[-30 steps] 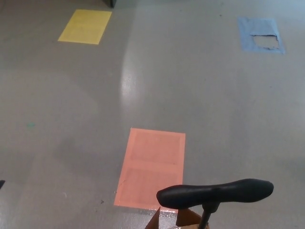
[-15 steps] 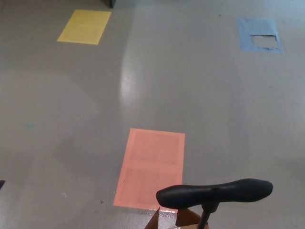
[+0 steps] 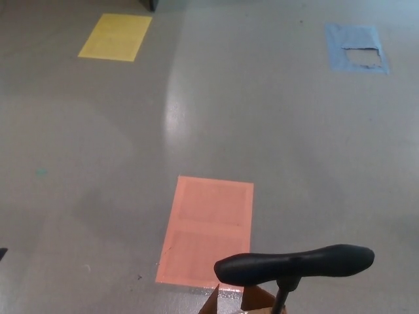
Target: An air pump is kept on top of a storage box on the floor and the robot uses its right hand to press down on the handle of the pump to compress it
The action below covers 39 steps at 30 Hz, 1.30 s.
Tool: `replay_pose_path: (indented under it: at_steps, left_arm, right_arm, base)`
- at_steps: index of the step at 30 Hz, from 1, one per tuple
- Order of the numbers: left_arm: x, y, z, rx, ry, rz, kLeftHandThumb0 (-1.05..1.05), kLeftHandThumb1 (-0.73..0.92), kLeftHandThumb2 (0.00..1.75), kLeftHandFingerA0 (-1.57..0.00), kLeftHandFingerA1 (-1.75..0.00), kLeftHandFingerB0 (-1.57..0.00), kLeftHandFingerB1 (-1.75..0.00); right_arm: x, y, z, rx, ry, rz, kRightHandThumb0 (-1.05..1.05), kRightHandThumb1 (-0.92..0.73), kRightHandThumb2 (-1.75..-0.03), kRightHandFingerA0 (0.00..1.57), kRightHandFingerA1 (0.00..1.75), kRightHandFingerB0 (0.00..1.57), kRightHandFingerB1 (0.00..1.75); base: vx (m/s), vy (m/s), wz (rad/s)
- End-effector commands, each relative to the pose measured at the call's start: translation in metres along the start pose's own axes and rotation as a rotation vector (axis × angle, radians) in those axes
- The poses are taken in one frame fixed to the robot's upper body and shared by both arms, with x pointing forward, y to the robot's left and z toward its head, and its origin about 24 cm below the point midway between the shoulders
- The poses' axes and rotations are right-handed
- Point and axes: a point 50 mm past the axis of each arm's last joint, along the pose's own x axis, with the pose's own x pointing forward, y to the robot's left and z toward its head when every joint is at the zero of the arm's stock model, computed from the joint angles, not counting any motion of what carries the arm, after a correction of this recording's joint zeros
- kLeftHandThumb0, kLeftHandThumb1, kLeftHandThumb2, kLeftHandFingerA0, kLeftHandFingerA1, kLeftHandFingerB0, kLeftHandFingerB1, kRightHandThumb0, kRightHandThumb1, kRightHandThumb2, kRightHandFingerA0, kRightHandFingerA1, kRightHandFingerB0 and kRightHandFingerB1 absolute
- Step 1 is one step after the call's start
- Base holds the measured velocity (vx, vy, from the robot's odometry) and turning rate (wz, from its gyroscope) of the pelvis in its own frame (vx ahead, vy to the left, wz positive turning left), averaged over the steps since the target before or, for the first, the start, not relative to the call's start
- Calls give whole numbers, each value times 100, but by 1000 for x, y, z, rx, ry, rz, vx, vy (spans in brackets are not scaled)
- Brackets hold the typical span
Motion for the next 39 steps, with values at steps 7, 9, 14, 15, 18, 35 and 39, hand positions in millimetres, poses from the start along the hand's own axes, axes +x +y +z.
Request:
replay_pose_path:
  at_steps: [7,9,14,15,18,35,39]
  left_arm:
    - [-3,4,-5,36,-10,-26,-67,67,92,-17,-44,-13,-40]
    - [-3,4,-5,50,-1,-26,-67,67,92,-15,-43,-12,-40]
    - [-2,4,-4,56,-7,-21,-61,81,64,-25,-32,-20,-27]
    - [-2,4,-3,53,-9,-27,-59,82,64,-27,-33,-19,-28]
    - [-2,3,-3,17,-10,-31,-58,80,64,-27,-34,-20,-28]
    - [-2,4,-2,33,-22,-15,-58,80,63,-26,-32,-23,-29]
    - [-2,3,-3,42,-16,-19,-57,80,64,-26,-32,-23,-29]
  right_arm:
    - [-7,58,25,29,-9,480,-83,-84,-115,6,24,6,25]
    - [-12,70,24,27,5,548,-87,-88,-117,6,18,6,19]
    - [-21,86,23,53,44,630,-89,-88,-117,5,16,6,19]
    - [-25,93,21,63,62,655,-89,-87,-117,5,18,7,21]
    - [-34,109,17,90,104,713,-85,-83,-116,5,24,6,24]
    - [-101,178,-21,151,406,944,-79,-80,-116,0,27,9,27]
    - [-130,193,-29,153,495,994,-83,-83,-116,0,27,6,25]
  base:
    - [0,0,0]
    - [0,0,0]
    - [0,0,0]
    - [0,0,0]
    - [0,0,0]
    - [0,0,0]
    - [0,0,0]
